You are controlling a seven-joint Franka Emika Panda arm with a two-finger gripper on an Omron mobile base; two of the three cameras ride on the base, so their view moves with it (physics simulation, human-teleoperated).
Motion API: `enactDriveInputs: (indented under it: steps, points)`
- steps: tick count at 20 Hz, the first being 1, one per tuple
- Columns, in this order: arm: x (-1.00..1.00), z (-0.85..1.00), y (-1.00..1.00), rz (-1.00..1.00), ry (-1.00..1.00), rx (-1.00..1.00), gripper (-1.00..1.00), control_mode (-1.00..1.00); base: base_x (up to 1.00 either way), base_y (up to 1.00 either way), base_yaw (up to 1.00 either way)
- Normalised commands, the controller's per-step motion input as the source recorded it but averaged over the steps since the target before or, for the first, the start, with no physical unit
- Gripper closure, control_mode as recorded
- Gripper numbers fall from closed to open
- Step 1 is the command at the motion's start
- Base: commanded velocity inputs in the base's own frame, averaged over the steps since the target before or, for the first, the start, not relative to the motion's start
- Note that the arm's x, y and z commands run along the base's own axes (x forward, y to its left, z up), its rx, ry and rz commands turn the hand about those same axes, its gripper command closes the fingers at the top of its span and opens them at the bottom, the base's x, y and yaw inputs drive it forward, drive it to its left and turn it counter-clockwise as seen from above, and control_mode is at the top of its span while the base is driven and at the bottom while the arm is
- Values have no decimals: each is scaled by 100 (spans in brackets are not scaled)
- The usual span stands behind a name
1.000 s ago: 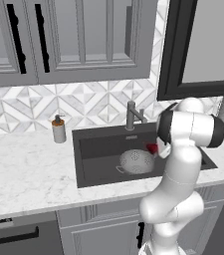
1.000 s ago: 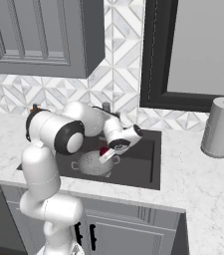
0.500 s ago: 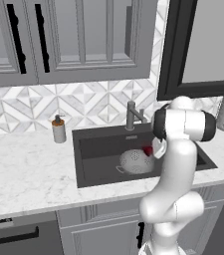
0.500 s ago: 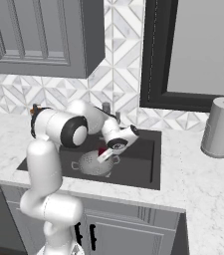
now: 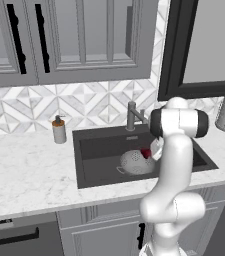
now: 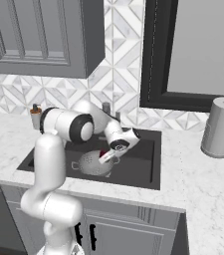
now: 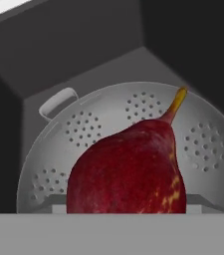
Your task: Put the colander in the sink, put the pear in the colander, and turn on the sink faucet and pour water over the colander.
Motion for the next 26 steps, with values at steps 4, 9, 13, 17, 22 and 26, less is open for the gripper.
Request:
enactDriveInputs:
  steps: [4,9,13,17,22,26]
  points:
    - [6,-23,2,0,0,1,100,-100,0,0,0]
    - [8,-16,10,0,0,0,100,-100,0,0,0]
    - [8,-13,19,0,0,0,100,-100,0,0,0]
    - [8,-21,17,0,0,0,100,-100,0,0,0]
    - [17,-21,7,0,0,0,100,-100,0,0,0]
    - [3,-11,1,0,0,0,100,-100,0,0,0]
